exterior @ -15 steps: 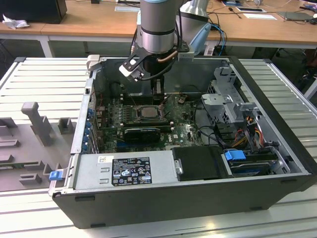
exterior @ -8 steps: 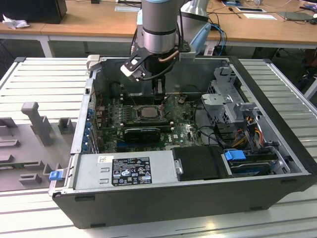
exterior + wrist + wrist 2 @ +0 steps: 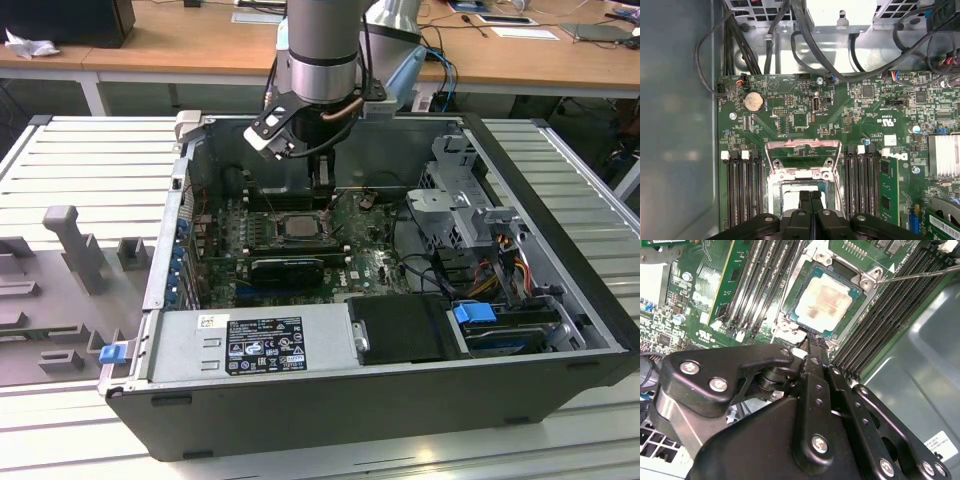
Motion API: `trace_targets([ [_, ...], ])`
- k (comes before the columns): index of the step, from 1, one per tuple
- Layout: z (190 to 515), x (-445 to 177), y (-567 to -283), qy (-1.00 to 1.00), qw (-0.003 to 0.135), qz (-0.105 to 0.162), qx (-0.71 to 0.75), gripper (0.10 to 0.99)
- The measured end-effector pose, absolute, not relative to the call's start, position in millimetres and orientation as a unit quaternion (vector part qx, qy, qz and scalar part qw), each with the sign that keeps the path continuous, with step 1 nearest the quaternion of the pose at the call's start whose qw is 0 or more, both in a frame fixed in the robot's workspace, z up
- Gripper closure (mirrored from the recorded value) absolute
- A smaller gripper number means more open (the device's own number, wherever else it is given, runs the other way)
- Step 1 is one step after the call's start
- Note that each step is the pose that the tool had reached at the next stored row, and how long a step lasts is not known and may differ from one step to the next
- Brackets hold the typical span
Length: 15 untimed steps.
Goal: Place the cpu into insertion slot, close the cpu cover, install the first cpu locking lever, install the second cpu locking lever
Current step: 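Close the cpu cover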
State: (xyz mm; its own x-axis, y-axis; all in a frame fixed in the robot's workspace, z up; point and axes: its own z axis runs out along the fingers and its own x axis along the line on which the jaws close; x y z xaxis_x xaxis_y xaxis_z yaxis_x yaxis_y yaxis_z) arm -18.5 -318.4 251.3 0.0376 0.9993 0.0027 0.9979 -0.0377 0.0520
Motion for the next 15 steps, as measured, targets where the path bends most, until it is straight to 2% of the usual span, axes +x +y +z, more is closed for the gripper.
trace_targets([
  [15, 262.2, -12.7, -318.4, 0.693, 0.018, 0.019, 0.72, 0.98],
])
